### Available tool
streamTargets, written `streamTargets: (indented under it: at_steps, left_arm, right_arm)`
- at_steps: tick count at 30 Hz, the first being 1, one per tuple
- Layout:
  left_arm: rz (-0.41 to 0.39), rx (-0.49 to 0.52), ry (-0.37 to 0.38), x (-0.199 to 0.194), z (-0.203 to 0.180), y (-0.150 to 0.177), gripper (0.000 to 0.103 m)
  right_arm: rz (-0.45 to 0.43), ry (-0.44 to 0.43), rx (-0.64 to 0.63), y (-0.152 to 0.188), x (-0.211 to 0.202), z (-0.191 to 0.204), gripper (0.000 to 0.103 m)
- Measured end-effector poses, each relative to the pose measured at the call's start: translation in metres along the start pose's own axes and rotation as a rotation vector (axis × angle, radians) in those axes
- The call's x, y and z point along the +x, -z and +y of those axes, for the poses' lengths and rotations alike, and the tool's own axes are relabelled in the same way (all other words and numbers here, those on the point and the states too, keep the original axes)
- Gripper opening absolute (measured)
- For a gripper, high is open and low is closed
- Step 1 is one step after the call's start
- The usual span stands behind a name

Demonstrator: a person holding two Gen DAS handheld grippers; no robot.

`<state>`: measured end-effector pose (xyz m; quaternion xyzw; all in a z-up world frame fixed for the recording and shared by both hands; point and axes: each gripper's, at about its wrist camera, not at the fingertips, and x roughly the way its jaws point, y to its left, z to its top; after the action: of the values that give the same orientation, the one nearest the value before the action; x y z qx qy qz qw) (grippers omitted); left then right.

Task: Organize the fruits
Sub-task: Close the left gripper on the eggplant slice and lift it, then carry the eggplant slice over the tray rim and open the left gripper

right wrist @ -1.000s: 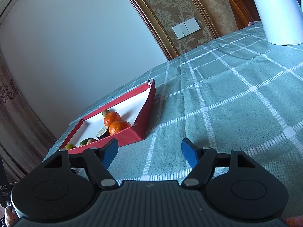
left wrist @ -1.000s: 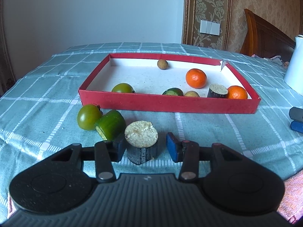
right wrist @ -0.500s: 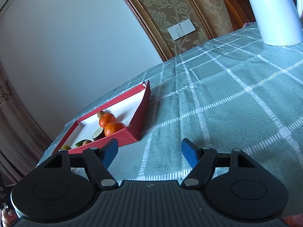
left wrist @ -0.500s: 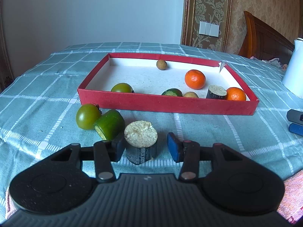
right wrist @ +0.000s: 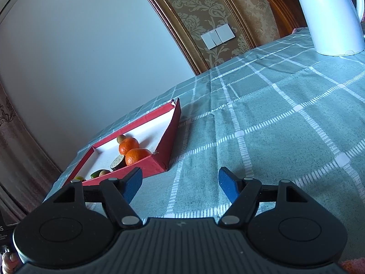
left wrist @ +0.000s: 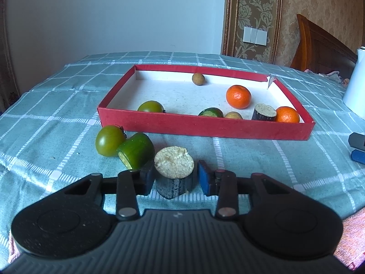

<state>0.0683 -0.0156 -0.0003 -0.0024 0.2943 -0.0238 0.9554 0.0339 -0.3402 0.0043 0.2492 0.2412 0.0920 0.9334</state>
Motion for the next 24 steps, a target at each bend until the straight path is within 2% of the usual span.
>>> streamTargets:
  at_steps: [1, 14, 19, 24]
  left_arm:
    - [0.000, 0.003, -0.002, 0.000, 0.000, 0.000, 0.031]
    - [-0.036, 0.045, 0.013, -0.025, -0.005, -0.001, 0.031]
    - [-0.111, 0.066, 0.018, -0.045, -0.001, -0.026, 0.031]
    - [-0.184, 0.081, -0.039, -0.045, 0.010, -0.059, 0.031]
  right_arm:
    - [-0.002, -0.001, 0.001, 0.000, 0.000, 0.000, 0.073]
    - [-0.017, -0.019, 0.004, 0.000, -0.004, 0.000, 0.073]
    - [-0.019, -0.022, 0.003, 0.000, -0.004, 0.000, 0.073]
    - [-0.021, -0.026, 0.003, 0.000, -0.005, 0.000, 0.073]
